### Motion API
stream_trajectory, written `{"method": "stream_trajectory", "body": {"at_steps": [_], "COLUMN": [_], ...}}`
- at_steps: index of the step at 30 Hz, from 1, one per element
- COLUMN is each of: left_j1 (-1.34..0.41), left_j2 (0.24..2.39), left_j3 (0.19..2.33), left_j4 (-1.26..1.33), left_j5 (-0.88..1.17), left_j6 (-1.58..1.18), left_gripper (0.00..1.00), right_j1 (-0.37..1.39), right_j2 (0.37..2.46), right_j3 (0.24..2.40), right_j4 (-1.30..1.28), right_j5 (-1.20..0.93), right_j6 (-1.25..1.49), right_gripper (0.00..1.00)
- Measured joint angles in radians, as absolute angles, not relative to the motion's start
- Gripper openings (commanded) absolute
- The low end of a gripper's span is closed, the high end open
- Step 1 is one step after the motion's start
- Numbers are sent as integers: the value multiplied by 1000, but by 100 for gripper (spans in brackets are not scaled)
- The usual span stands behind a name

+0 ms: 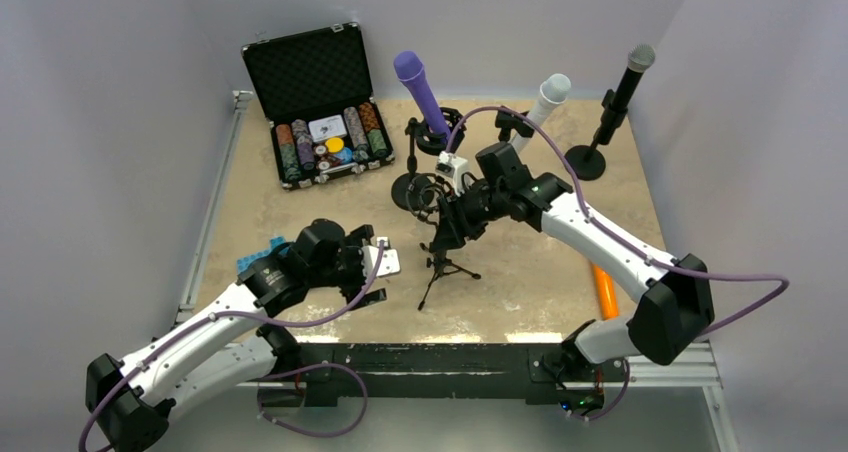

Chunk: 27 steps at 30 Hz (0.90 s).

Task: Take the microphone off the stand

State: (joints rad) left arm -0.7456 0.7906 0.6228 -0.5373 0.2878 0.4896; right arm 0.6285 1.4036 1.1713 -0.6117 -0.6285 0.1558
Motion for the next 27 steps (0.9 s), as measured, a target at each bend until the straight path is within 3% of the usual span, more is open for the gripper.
{"method": "stream_trajectory", "body": {"at_steps": [3, 6, 15, 20, 27], "left_j1": [-745, -743, -741, -733, -727], "left_j2": [795, 801, 827, 839, 883], "left_j3": [622, 619, 619, 619, 621], "left_j4": [-525, -511, -478, -471, -463], "left_j5": [289, 292, 307, 307, 311], "left_j6": [490, 490, 497, 508, 509], "left_gripper": [100, 100, 100, 100, 100], "right_j1": [630, 633, 603, 445, 257], "right_j2": [1398, 1372, 1172, 1017, 870], "right_j3": [1169, 1157, 1136, 1105, 1037], "right_j4": [-611, -617, -746, -857, -983], "right_j5": [-616, -607, -585, -588, -606], "right_j6": [150, 118, -54, -152, -277], "right_gripper": [28, 20, 12, 2, 0]}}
